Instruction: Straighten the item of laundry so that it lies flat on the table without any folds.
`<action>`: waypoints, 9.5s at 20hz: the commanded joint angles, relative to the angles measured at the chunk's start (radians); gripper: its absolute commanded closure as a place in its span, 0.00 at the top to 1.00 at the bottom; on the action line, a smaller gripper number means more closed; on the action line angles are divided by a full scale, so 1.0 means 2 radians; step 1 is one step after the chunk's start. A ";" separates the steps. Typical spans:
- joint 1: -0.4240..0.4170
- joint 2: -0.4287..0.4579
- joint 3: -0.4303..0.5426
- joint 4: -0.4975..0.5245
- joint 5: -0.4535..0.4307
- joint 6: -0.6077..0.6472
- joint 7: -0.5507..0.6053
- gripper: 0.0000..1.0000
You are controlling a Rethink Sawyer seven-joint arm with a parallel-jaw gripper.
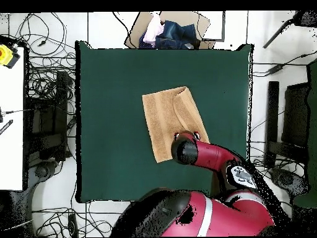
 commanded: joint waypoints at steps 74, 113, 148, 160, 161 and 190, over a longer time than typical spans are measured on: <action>-0.081 -0.132 0.059 0.130 0.016 0.055 0.087 1.00; -0.147 -0.206 0.078 0.300 0.048 0.011 0.124 1.00; 0.014 -0.062 0.073 -0.111 0.114 0.229 0.097 1.00; 0.070 0.008 0.032 -0.188 0.148 0.211 0.135 1.00; 0.069 0.013 0.033 -0.187 0.150 0.203 0.132 1.00; 0.021 0.073 0.073 -0.149 0.131 0.059 0.108 1.00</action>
